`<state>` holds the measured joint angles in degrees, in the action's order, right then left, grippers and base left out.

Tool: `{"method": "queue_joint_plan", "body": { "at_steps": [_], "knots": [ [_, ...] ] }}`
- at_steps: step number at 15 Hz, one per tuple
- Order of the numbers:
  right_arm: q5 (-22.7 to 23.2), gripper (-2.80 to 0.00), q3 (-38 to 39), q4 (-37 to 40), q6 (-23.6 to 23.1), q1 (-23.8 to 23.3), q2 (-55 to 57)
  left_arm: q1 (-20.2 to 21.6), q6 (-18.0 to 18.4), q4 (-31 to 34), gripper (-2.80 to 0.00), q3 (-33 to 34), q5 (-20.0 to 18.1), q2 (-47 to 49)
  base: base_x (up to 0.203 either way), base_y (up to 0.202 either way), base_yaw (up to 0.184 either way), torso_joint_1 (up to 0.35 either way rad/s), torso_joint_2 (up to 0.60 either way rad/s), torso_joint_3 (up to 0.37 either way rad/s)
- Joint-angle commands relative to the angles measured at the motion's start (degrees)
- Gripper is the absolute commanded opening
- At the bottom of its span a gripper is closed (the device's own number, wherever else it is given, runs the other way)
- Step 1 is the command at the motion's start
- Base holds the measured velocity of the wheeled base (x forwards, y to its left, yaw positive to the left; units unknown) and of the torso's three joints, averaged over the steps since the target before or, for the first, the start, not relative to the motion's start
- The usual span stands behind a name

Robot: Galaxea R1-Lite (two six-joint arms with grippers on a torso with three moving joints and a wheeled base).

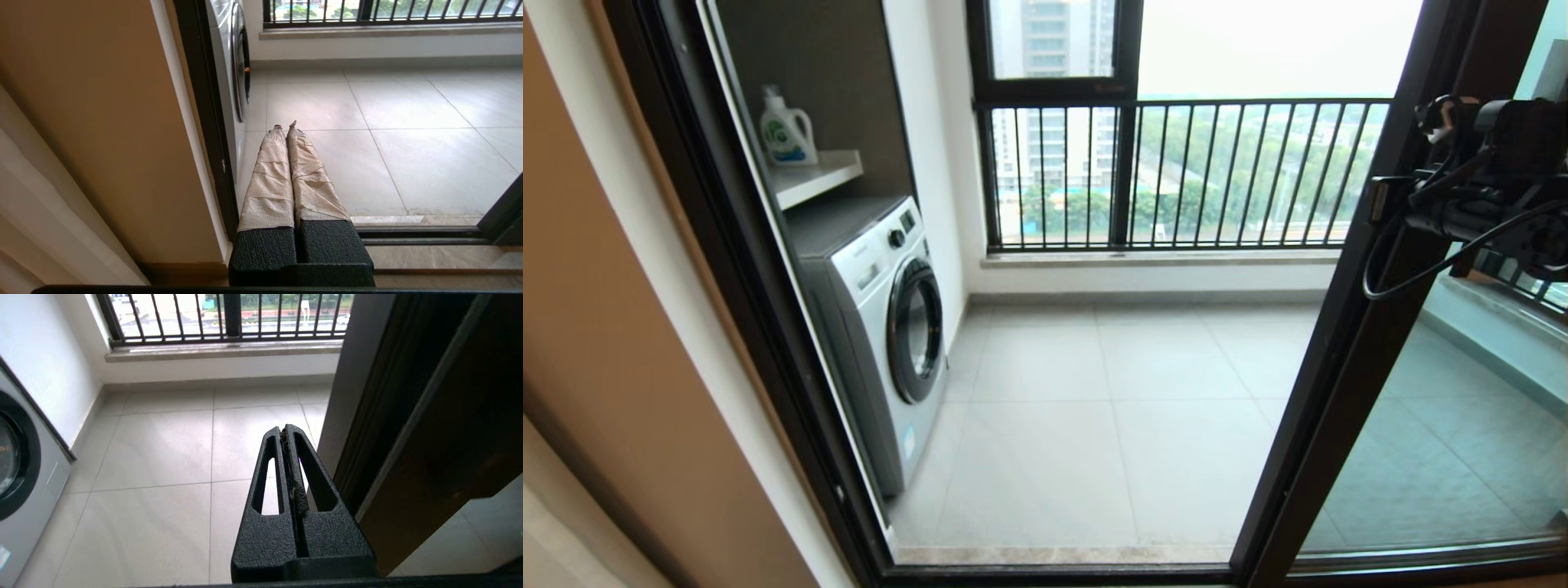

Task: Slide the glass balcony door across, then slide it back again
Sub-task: Open the slid door, then close the slid door

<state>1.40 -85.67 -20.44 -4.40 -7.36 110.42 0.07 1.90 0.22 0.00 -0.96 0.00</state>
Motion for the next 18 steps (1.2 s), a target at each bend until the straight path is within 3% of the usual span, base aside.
{"method": "queue_joint_plan", "body": {
  "at_steps": [1,5,8,10,13,18],
  "knots": [
    [0.18,-2.80,6.72,-0.19,-0.08,-0.05,-6.28,0.01,0.03,0.04,-2.80,0.00,0.00,0.09,0.000,0.000,0.000,0.000,0.00,0.000],
    [0.53,-2.80,23.23,-3.84,0.04,-2.58,-17.78,0.01,0.03,-0.05,-2.80,0.00,0.00,0.09,0.000,0.000,0.000,0.000,0.00,0.000],
    [3.07,-2.80,27.91,-6.31,0.15,-11.89,-21.17,0.01,0.03,0.04,-2.80,0.00,0.00,0.09,0.000,0.000,0.000,0.000,0.00,0.000],
    [7.40,-2.80,28.59,-6.58,0.17,-19.26,-20.94,0.01,0.02,-0.04,-2.80,0.00,0.00,0.09,0.000,0.000,0.000,0.000,0.00,0.000],
    [11.98,-2.80,26.82,-6.78,0.18,-26.31,-16.36,0.01,0.03,-0.04,-2.80,0.00,0.00,0.09,0.000,0.000,0.000,0.000,0.00,0.000],
    [13.22,-2.80,17.20,-6.81,0.39,-29.18,-7.23,0.01,-0.06,-0.05,-2.80,0.00,0.00,0.09,0.000,0.000,0.000,0.000,0.00,0.000]
  ]
}}
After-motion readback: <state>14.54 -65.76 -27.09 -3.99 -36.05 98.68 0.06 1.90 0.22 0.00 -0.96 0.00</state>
